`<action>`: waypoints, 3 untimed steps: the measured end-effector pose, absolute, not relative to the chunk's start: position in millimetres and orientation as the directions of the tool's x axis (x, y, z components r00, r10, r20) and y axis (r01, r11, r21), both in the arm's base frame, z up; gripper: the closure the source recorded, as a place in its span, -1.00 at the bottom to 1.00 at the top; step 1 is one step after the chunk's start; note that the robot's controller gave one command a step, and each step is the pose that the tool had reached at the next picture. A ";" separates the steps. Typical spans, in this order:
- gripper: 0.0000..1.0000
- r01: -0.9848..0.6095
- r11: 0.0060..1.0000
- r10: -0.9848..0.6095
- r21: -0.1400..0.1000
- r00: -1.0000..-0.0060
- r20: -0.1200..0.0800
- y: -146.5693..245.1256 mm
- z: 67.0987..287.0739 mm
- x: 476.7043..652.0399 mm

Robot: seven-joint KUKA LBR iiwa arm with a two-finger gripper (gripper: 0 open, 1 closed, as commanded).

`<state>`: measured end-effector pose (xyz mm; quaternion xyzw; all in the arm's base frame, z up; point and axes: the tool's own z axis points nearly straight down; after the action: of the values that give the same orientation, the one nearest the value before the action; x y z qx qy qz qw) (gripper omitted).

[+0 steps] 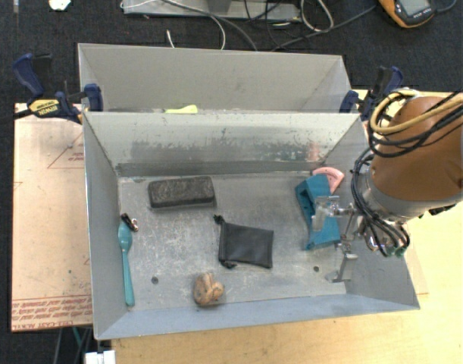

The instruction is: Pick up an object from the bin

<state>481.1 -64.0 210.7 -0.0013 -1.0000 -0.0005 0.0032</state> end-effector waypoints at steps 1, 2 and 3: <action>-1.00 0.000 1.000 0.000 0.000 -1.000 0.000 -63.7 213.6 482.7; -1.00 -0.041 0.999 -0.041 0.000 -0.999 -0.006 -15.1 129.0 514.2; -1.00 0.233 0.972 0.233 0.001 -0.972 -0.007 15.9 129.2 503.5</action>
Offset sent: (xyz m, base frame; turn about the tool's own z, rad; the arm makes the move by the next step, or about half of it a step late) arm 0.0506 0.0812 -0.1407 -0.0699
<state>503.5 15.9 129.2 -0.1176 -0.9931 -0.0001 -0.0037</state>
